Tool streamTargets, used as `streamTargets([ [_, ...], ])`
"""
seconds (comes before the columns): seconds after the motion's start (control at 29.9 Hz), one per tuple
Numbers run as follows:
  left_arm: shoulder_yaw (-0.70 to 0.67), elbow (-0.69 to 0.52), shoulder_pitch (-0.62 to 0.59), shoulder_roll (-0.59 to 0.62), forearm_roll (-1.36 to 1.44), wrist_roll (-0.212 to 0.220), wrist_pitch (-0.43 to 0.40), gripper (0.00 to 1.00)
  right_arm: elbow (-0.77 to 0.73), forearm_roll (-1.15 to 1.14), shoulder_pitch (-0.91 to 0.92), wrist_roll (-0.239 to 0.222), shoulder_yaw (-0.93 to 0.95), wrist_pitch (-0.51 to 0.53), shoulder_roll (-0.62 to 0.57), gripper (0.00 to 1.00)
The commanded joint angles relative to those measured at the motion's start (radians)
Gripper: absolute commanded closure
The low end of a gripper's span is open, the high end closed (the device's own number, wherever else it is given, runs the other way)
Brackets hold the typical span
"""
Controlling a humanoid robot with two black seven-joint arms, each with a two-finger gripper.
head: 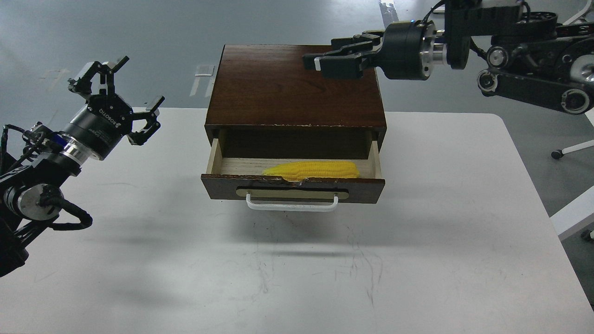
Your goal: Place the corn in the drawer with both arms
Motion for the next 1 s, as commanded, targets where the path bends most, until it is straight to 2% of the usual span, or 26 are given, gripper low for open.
streamTargets([
  [0.0, 0.0, 0.0, 0.004, -0.005, 0.0, 0.0, 0.0, 0.02, 0.005, 0.202, -0.146, 0.0, 0.134, -0.003, -0.077, 0.01],
  [0.1, 0.0, 0.0, 0.007, -0.008, 0.0, 0.0, 0.0, 0.02, -0.006, 0.335, -0.342, 0.0, 0.337, -0.006, -0.137, 0.0],
  [0.2, 0.0, 0.0, 0.011, -0.008, 0.0, 0.0, 0.0, 0.02, -0.018, 0.443, -0.558, 0.0, 0.537, -0.004, -0.146, 0.0],
  [0.4, 0.0, 0.0, 0.015, -0.012, 0.0, 0.0, 0.0, 0.02, -0.058, 0.601, -0.836, 0.0, 0.766, -0.004, -0.125, 0.0],
  [0.6, 0.0, -0.026, 0.03, -0.009, 0.001, 0.0, 0.0, 0.02, -0.109, 0.761, -0.968, 0.0, 0.847, 0.003, -0.056, 0.0],
  [0.97, -0.003, -0.026, 0.056, -0.011, 0.001, 0.0, 0.0, 0.02, -0.13, 0.756, -1.054, 0.0, 0.849, 0.005, 0.023, 0.0],
])
